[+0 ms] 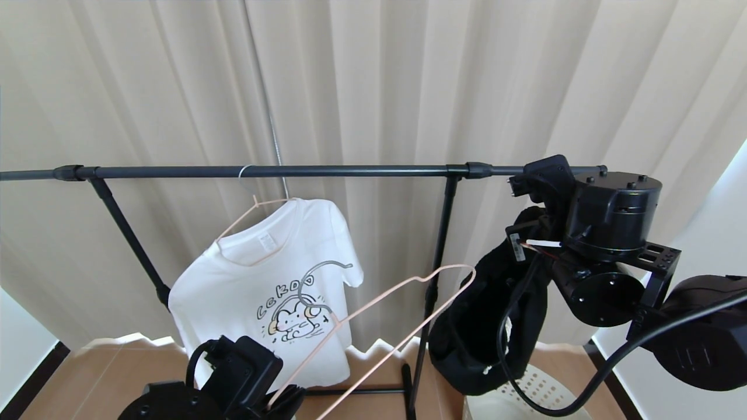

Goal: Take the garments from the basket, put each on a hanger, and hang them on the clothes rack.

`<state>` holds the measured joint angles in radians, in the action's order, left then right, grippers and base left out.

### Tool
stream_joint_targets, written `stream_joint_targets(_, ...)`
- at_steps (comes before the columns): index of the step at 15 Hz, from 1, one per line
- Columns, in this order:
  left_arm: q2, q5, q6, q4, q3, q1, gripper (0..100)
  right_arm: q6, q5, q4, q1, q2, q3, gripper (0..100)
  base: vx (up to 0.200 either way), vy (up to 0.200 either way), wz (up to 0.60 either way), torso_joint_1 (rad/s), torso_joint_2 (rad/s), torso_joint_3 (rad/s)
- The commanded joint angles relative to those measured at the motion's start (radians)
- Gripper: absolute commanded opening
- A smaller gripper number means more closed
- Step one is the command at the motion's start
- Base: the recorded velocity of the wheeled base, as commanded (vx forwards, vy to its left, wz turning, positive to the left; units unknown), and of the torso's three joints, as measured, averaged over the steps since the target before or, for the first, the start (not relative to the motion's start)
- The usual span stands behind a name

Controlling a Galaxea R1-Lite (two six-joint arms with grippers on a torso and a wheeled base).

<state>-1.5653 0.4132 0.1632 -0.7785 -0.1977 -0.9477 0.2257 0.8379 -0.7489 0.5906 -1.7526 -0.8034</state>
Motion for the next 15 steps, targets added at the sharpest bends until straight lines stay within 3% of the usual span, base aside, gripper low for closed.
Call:
stream_joint_targets(1, -0.055, 0.001, 0.001, -0.027, 0.012, 0.000, 0, 0.000, 0.000, -0.003, 0.014, -0.013, 0.000, 0, 0.000, 0.000, 0.00, 0.000, 0.00, 0.000)
stream_joint_targets(9, -0.076, 0.003, 0.001, -0.073, 0.020, -0.002, 0, -0.020, 0.000, -0.009, 0.063, -0.015, 0.003, 0, 0.000, 0.000, 0.00, 0.000, 0.00, 0.000)
stream_joint_targets(15, -0.081, 0.003, 0.001, -0.117, 0.009, 0.003, 0, -0.034, 0.038, -0.009, 0.159, -0.012, 0.018, 0, 0.000, 0.000, 0.00, 0.000, 0.00, 0.000)
